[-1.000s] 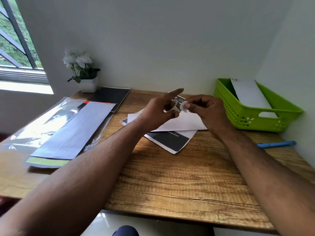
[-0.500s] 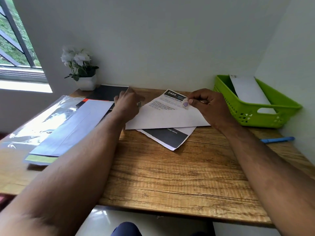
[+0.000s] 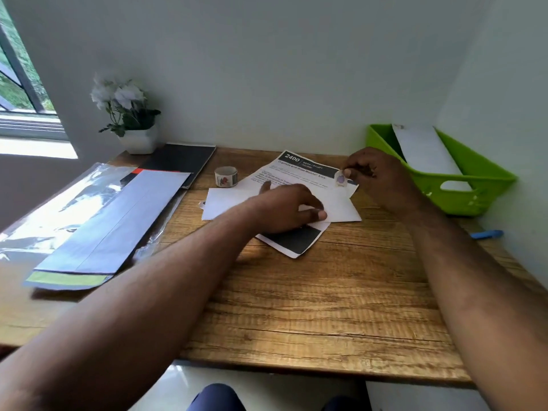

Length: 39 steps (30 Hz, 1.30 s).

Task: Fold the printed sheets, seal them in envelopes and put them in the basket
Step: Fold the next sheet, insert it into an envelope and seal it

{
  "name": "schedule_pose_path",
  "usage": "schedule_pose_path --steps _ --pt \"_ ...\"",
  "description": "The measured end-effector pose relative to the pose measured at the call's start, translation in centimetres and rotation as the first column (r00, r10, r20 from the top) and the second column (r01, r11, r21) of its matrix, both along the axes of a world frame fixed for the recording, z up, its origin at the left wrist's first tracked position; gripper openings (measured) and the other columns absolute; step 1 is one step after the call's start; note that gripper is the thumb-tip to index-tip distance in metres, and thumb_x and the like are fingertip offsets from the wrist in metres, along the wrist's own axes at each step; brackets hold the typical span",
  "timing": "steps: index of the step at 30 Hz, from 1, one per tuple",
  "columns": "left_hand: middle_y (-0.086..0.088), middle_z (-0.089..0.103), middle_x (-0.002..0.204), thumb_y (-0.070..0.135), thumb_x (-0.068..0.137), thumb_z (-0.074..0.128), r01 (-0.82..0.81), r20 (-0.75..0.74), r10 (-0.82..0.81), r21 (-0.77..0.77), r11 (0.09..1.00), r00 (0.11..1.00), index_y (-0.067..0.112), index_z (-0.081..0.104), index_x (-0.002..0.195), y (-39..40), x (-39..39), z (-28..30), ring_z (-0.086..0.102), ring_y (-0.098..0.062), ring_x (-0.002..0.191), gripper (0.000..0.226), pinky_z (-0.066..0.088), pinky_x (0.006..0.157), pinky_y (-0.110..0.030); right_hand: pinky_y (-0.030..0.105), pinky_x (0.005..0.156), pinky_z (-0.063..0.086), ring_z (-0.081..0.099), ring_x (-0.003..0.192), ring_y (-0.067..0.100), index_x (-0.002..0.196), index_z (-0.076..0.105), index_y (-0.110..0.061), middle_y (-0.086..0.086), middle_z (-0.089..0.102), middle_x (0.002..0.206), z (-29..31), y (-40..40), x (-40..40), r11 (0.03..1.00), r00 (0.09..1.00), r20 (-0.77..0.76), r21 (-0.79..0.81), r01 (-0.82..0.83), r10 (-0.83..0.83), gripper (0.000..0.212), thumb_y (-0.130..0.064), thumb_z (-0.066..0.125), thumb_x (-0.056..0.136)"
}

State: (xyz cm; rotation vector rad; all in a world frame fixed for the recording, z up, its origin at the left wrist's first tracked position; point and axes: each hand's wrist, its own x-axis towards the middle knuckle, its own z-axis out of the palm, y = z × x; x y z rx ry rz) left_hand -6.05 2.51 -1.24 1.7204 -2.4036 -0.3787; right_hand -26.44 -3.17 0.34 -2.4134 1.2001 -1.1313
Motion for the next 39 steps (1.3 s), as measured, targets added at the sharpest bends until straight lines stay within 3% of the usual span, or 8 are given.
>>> schedule_pose_path --steps 3,6,9,16,20,28,34,39 --pt "0.007 0.059 0.121 0.058 0.092 0.048 -0.016 -0.029 0.012 -0.163 0.987 0.999 0.032 0.066 0.115 0.0 0.1 -0.2 0.05 -0.013 0.111 0.039 0.03 0.108 -0.054 0.021 0.076 0.041 0.054 0.09 0.014 0.089 0.071 -0.013 0.002 0.059 0.095 -0.6 -0.3 0.1 0.997 1.0 -0.019 0.083 -0.006 0.008 0.007 -0.01 0.066 0.085" --pt "0.006 0.048 0.141 0.059 0.092 0.047 0.02 -0.039 -0.029 -0.22 0.975 0.999 0.037 0.058 0.126 -0.3 -0.3 -0.9 0.04 -0.017 0.131 0.042 0.024 0.112 -0.055 0.028 0.078 0.041 0.056 0.093 0.019 0.086 0.071 -0.019 0.004 0.061 0.1 -1.0 -0.7 0.1 0.987 0.998 -0.06 0.159 0.014 -0.004 0.007 -0.014 0.067 0.085" --pt "0.007 0.031 0.155 0.058 0.094 0.042 0.057 0.02 -0.056 -0.082 0.995 0.998 0.04 0.044 0.139 -0.6 -1.0 -1.2 0.026 -0.018 0.143 0.048 0.015 0.116 -0.057 0.032 0.085 0.045 0.057 0.096 0.019 0.093 0.072 -0.015 0.002 0.061 0.101 -1.3 -0.6 0.0 0.972 0.994 -0.099 0.227 0.063 -0.041 0.009 -0.016 0.066 0.086" --pt "0.006 0.038 0.15 0.054 0.095 0.045 0.07 0.01 -0.07 -0.048 0.996 0.998 0.036 0.043 0.139 -0.5 -1.2 -1.2 0.033 -0.017 0.138 0.048 0.021 0.113 -0.058 0.022 0.072 0.037 0.052 0.091 0.012 0.099 0.072 -0.008 -0.008 0.056 0.089 -1.2 -0.2 0.5 0.972 0.989 -0.138 0.219 0.088 -0.058 0.014 -0.014 0.064 0.088" --pt "0.002 0.038 0.148 0.053 0.095 0.043 0.072 0.001 -0.072 -0.027 0.997 0.997 0.035 0.039 0.134 -0.4 -1.1 -1.5 0.034 -0.021 0.137 0.042 0.017 0.114 -0.059 0.025 0.079 0.037 0.053 0.093 0.014 0.096 0.072 -0.011 -0.004 0.058 0.094 -1.4 -0.3 0.6 0.968 0.989 -0.14 0.239 0.08 -0.047 0.013 -0.015 0.066 0.086" --pt "0.001 0.026 0.155 0.058 0.096 0.031 0.089 0.115 -0.083 -0.046 0.995 0.99 0.046 0.004 0.15 -0.9 -1.2 -1.9 0.024 -0.025 0.143 0.061 0.015 0.114 -0.06 0.029 0.082 0.043 0.054 0.093 0.016 0.09 0.073 -0.018 -0.001 0.059 0.098 -1.6 -0.5 0.5 0.969 0.984 -0.172 0.228 0.09 -0.051 0.009 -0.021 0.065 0.087" --pt "0.002 0.019 0.156 0.058 0.098 0.024 0.095 0.197 -0.087 -0.03 0.995 0.977 0.046 0.009 0.15 -0.9 -1.3 -2.0 0.016 -0.024 0.145 0.056 0.011 0.115 -0.059 0.021 0.072 0.038 0.054 0.088 0.011 0.095 0.073 -0.012 -0.005 0.059 0.089 -2.0 -0.7 0.6 0.968 0.987 -0.15 0.235 0.09 -0.056 0.012 -0.016 0.065 0.087" --pt "0.002 0.017 0.157 0.058 0.098 0.022 0.097 0.212 -0.088 -0.031 0.995 0.973 0.047 0.008 0.15 -0.9 -1.3 -2.0 0.015 -0.025 0.145 0.055 0.011 0.114 -0.06 0.023 0.08 0.039 0.055 0.09 0.012 0.096 0.073 -0.01 0.001 0.065 0.094 -2.0 -0.7 0.7 0.966 0.987 -0.155 0.244 0.087 -0.05 0.013 -0.015 0.065 0.087"
